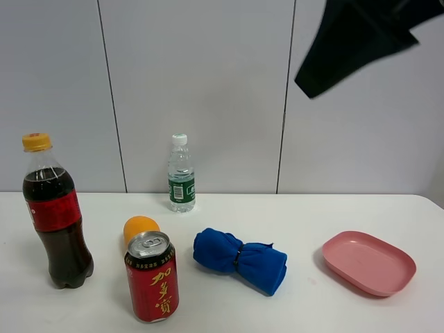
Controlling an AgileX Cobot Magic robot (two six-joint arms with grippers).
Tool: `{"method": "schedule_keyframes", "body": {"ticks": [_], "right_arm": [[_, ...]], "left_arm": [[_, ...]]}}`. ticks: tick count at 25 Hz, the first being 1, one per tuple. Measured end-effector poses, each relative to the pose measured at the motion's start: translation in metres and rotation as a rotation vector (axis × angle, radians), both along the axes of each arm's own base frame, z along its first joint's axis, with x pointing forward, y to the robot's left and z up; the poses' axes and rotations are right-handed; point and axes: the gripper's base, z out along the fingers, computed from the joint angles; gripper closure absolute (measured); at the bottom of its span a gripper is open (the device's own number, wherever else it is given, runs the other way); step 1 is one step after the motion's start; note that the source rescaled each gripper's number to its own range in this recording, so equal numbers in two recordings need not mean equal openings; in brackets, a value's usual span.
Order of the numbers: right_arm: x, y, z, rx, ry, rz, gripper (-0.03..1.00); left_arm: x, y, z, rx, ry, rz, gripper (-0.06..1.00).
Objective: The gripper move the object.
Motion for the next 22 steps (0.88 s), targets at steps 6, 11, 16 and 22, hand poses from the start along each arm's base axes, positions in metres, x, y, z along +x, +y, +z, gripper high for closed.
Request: {"method": "schedule_keyframes", "body": {"ticks": [6, 11, 16, 22], "right_arm": [[-0.031, -0.034, -0.033, 0.069, 0.042, -0.069, 0.12], [-0.040, -0.073, -0.043, 0.136, 0.043, -0.237, 0.12], [-0.047, -0.109, -0.060, 0.146, 0.053, -0.456, 0.12], [-0.069, -0.131, -0.067, 0.210, 0.067, -0.612, 0.12]], "left_arm": [[0.000, 0.000, 0.000, 0.000, 0.000, 0.000, -0.06], [0.000, 0.000, 0.000, 0.000, 0.000, 0.000, -0.06], [0.000, 0.000, 0.000, 0.000, 0.000, 0.000, -0.06], [0.000, 0.000, 0.000, 0.000, 0.000, 0.000, -0.06]]}}
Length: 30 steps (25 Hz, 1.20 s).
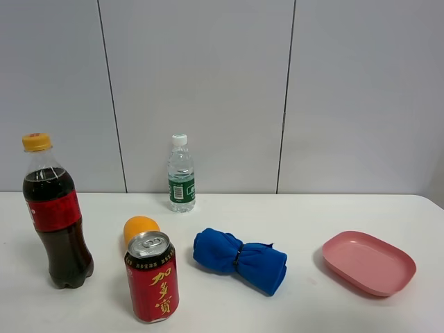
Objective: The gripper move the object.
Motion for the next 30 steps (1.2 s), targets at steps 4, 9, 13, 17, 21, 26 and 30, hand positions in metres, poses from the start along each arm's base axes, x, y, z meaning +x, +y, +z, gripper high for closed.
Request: {"method": "schedule_keyframes", "body": {"ticks": [4, 9, 13, 17, 21, 26, 30], "right_arm": [[-0.018, -0.006, -0.005, 0.036, 0.029, -0.051, 0.12], [-0.043, -0.011, -0.024, 0.039, 0.089, -0.072, 0.12], [-0.062, -0.011, -0.035, 0.086, 0.043, -0.056, 0.12], [-0.074, -0.013, -0.034, 0.107, -0.058, -0.052, 0.12], [-0.080, -0.014, -0.033, 0.115, -0.104, -0.066, 0.13], [-0.081, -0.016, -0.033, 0.110, -0.118, -0.198, 0.13], [-0.089, -0.018, -0.034, 0.103, -0.179, -0.285, 0.13]], "left_arm": [[0.000, 0.000, 0.000, 0.000, 0.000, 0.000, -0.06], [0.000, 0.000, 0.000, 0.000, 0.000, 0.000, -0.06], [0.000, 0.000, 0.000, 0.000, 0.000, 0.000, -0.06], [0.000, 0.000, 0.000, 0.000, 0.000, 0.000, -0.06], [0.000, 0.000, 0.000, 0.000, 0.000, 0.000, -0.06], [0.000, 0.000, 0.000, 0.000, 0.000, 0.000, -0.06], [0.000, 0.000, 0.000, 0.001, 0.000, 0.000, -0.06]]}}
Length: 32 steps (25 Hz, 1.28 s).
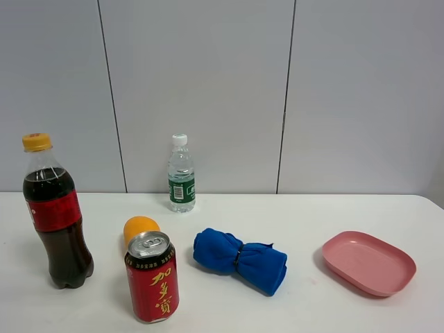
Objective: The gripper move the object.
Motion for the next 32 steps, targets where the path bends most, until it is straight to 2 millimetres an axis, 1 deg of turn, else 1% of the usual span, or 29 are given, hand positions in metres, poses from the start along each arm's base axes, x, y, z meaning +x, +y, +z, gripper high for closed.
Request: {"method": "schedule_keyframes", "body": {"ticks": [2, 4, 32], "right_arm": [[-0.0085, 0.0006, -0.0006, -0.002, -0.053, -0.005, 0.13], [-0.0110, 0.0001, -0.0006, 0.001, -0.070, -0.017, 0.13], [-0.0109, -0.0003, -0.0008, 0.002, -0.069, -0.023, 0.14]], "left_arm": [[0.0000, 0.0000, 0.0000, 0.000, 0.000, 0.000, -0.06], [0.0000, 0.0000, 0.0000, 0.000, 0.000, 0.000, -0.06], [0.0000, 0.0000, 0.0000, 0.000, 0.000, 0.000, -0.06]]}}
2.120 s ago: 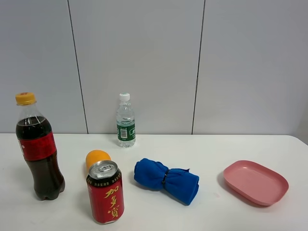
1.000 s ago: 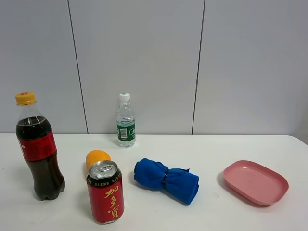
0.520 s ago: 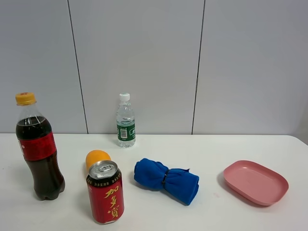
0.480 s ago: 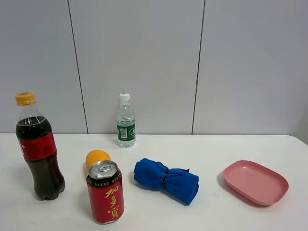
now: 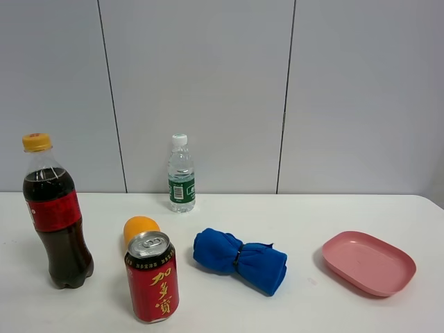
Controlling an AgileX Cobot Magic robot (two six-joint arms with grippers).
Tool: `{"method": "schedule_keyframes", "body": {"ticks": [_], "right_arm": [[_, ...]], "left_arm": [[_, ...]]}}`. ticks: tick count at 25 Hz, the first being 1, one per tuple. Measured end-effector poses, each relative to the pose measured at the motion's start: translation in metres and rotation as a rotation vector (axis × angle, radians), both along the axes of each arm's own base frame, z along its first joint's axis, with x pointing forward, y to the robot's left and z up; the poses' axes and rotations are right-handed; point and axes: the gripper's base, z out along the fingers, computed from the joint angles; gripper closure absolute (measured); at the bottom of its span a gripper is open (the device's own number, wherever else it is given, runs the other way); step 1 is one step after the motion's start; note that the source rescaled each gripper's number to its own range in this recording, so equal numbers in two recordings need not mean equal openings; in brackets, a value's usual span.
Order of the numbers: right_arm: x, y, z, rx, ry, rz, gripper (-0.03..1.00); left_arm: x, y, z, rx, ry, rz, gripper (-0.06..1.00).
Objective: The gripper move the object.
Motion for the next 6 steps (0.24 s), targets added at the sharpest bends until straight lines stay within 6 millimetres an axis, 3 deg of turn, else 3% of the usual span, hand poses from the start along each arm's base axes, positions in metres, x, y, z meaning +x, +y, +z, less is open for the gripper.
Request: {"method": "schedule_keyframes", "body": {"ticks": [6], "right_arm": [[0.0000, 0.0000, 0.0000, 0.000, 0.000, 0.000, 0.14]], "left_arm": [[0.0000, 0.0000, 0.0000, 0.000, 0.000, 0.000, -0.06]]}}
